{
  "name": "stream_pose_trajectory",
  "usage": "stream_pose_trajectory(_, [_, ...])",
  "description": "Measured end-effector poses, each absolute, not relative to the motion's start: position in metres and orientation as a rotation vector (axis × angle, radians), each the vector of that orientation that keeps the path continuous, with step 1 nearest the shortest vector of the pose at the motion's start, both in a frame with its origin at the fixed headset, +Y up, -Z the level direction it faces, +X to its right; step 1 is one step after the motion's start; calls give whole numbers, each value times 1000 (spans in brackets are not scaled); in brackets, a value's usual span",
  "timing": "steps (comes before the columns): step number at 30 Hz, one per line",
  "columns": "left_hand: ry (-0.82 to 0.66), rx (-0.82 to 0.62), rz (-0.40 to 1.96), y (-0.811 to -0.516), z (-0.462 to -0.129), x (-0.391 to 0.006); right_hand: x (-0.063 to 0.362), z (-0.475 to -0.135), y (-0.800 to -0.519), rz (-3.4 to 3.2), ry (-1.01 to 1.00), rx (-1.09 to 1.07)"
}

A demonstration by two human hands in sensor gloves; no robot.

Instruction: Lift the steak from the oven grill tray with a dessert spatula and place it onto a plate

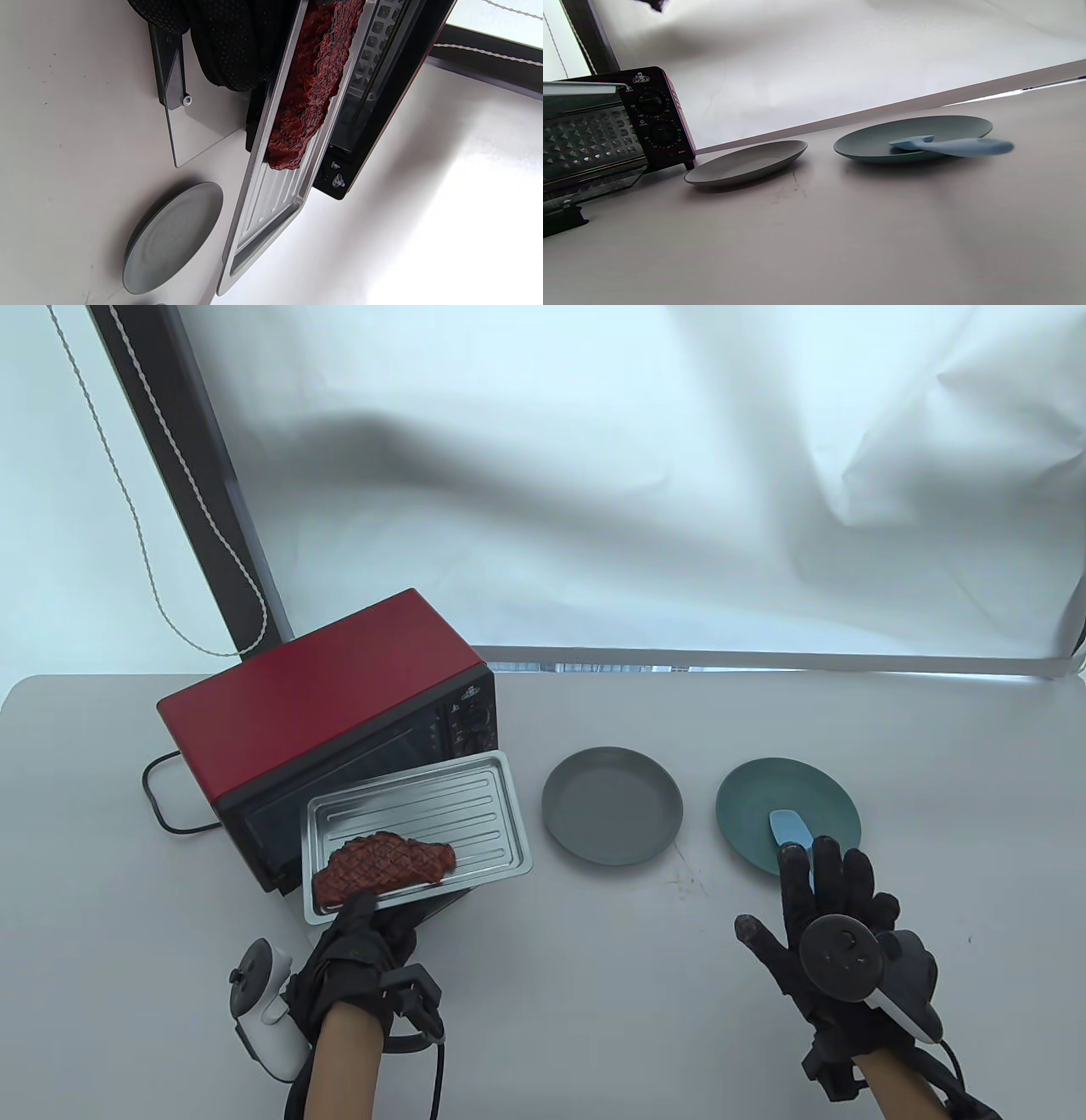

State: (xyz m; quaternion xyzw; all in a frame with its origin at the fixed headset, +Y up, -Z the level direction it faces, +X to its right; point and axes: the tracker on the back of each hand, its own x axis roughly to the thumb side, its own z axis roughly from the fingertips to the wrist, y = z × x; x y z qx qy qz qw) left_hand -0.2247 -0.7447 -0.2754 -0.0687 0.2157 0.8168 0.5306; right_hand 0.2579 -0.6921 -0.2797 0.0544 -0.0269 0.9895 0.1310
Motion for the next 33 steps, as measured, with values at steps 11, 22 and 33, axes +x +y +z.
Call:
stream_pose_trajectory(11, [441, -216, 1962, -738, -277, -195, 257, -279, -692, 2874, -85, 175])
stream_pose_trajectory(22, [375, -353, 1985, -751, -281, -143, 258, -278, -690, 2860, -98, 176])
stream_pose_trajectory(33, [313, -491, 1963, -758, -275, -101, 254, -276, -692, 2848, -82, 204])
